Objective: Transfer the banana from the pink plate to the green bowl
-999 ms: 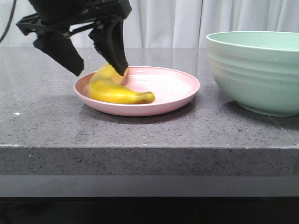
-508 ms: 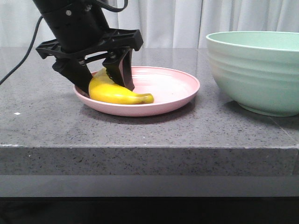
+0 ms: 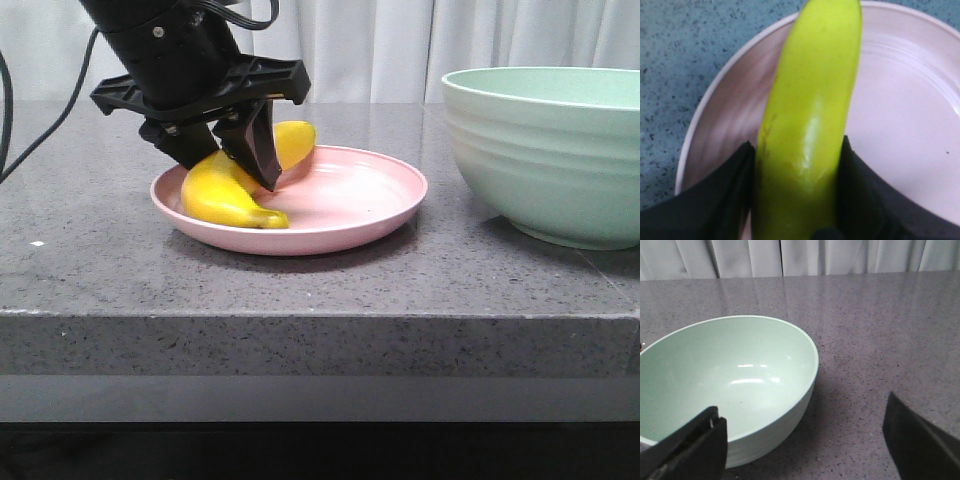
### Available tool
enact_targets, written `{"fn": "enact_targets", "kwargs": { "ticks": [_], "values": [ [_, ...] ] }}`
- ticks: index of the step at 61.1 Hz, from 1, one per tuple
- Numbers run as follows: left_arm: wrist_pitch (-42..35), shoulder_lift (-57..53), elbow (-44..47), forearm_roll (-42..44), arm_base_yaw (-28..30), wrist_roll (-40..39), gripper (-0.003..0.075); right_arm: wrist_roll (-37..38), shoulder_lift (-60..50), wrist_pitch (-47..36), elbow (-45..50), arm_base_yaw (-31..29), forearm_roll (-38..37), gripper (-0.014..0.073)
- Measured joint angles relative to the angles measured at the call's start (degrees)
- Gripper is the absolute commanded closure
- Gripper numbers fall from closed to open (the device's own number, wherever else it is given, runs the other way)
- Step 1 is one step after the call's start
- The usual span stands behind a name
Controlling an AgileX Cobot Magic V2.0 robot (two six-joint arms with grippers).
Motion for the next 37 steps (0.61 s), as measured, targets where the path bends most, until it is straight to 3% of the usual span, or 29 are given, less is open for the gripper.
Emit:
{"fn": "enact_targets", "kwargs": {
  "ticks": [7,18,28,37],
  "values": [
    [-0.2,-0.34,-0.65,0.12,0.0,0.0,0.0657,0.0,0.09,0.87,-0.36,0.0,2.51,-0.0048],
    [-0.48,-4.7,-0.75,0.45,-1.31,0.0,0.066,0.0,2.99,4.76,-2.39,0.0,13.04,-0.0048],
    [0.9,-11.95,-0.45,0.55,-6.8,0.1,0.066,-1.95,9.33,5.11,-4.96,3.8,31.15,-0.0048],
    [1.64,-16.3,0.83,0.55,-10.97,0.45,0.066,-11.54,15.18,3.7,-5.55,9.76,49.15,-0.0048]
  ]
}}
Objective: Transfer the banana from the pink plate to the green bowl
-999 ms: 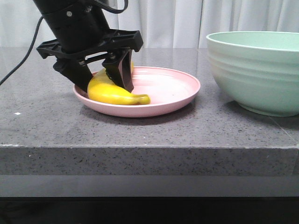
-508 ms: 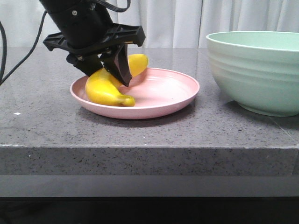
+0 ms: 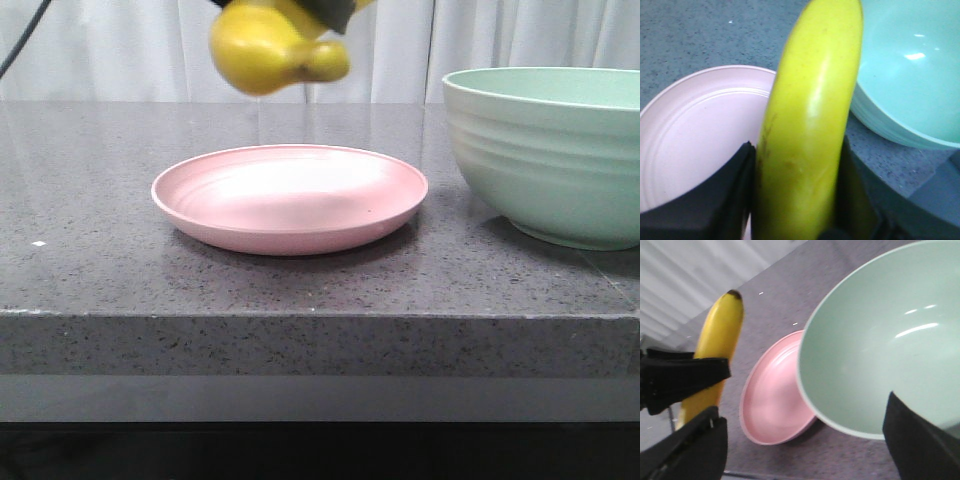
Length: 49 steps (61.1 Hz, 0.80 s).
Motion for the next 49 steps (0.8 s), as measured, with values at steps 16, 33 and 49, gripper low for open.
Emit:
{"fn": "enact_targets", "kwargs": {
  "ticks": [16,33,49],
  "values": [
    [0.89,-2.86,1.09,0.33,-2.59,0.0,0.066,-28.76,10.07,-2.1,-0.14,5.14,36.11,-0.0048],
    [1.18,-3.0,1.33,0.61,-2.59,0.0,0.066,-45.55,23.32,6.51,-7.46,5.37,48.26,-0.0048],
    [1.33,-3.0,1.42,0.61,-2.59,0.0,0.066,-46.03,35.34,13.05,-16.35,5.41,48.62,-0.0048]
  ]
}}
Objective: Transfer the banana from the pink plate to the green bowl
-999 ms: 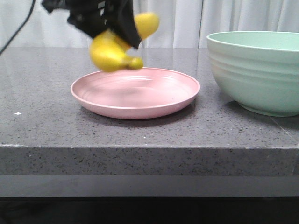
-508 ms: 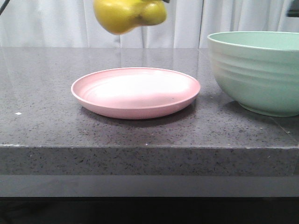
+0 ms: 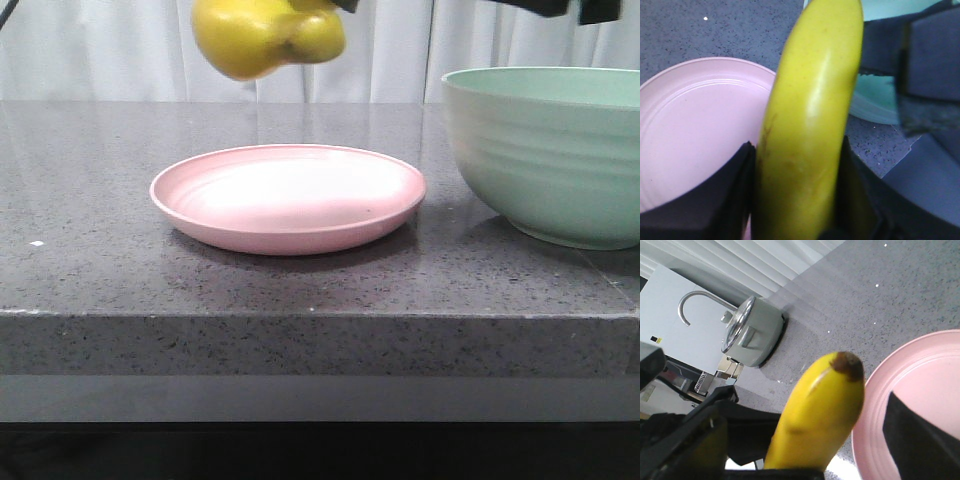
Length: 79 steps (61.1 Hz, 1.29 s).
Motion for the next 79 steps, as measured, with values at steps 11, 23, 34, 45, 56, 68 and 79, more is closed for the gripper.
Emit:
{"fn": "enact_targets", "kwargs": {
  "ticks": [11,23,34,45,56,68,79],
  "values": [
    [-0.25,0.0,0.0,0.0,0.0,0.11,0.066,0.0,4.55,2.37,-2.0,0.0,0.0,-0.0048],
    [-0.91,0.0,0.0,0.0,0.0,0.11,0.066,0.0,6.24,5.18,-3.23,0.0,0.0,0.01],
    [-1.18,-0.12,0.0,0.11,0.0,0.11,0.0659,0.15,6.38,6.07,-3.36,0.0,-0.26,0.04],
    [-1.27,-0.2,0.0,0.11,0.0,0.11,0.0606,0.25,6.46,6.07,-3.36,0.0,0.01,0.0486],
    [-1.27,-0.2,0.0,0.11,0.0,0.21,0.0329,0.25,6.46,6.18,-3.36,0.0,0.01,0.0486],
    [-1.27,-0.2,0.0,0.11,0.0,0.21,0.0159,0.01,6.46,6.83,-3.36,0.1,-0.59,0.0486],
    [-1.15,-0.23,0.0,0.11,0.0,0.21,0.0164,-0.79,6.46,6.83,-4.09,-0.16,-0.78,0.0486]
  ]
}}
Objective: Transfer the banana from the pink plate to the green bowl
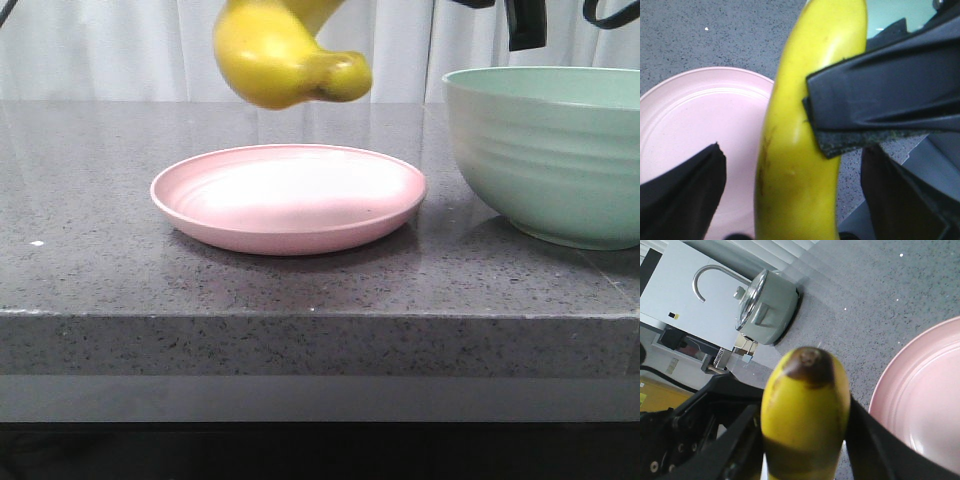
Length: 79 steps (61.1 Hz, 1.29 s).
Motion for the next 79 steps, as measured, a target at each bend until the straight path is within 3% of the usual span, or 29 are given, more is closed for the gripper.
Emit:
{"fn": "enact_targets", "kwargs": {
  "ticks": [15,22,34,44,52,72,79],
  "values": [
    [0.0,0.0,0.0,0.0,0.0,0.0,0.0164,-2.67,0.13,-0.15,-7.32,-7.21,-1.03,0.0486],
    [0.0,0.0,0.0,0.0,0.0,0.0,0.0164,-3.24,0.13,-1.45,-11.84,-12.91,-6.01,0.0486],
    [0.08,0.0,0.0,0.0,0.0,0.0,0.0164,-4.69,0.13,-2.26,-17.51,-19.96,-21.53,0.0486],
    [0.23,0.0,0.0,0.0,0.0,0.0,0.0164,-4.91,0.13,0.07,-18.16,-20.3,-37.99,0.0485],
    [0.45,0.0,0.0,0.0,0.0,0.0,0.0164,-5.02,0.13,2.67,-18.16,-20.3,-47.04,0.0485],
    [0.45,0.0,0.0,0.0,0.0,0.0,0.0164,-4.67,2.9,5.52,-18.2,-20.3,-53.5,0.0481],
    [0.54,0.0,0.0,0.0,0.0,0.0,0.0164,-3.27,5.2,5.91,-18.2,-20.3,-53.71,0.0417]
  ]
}}
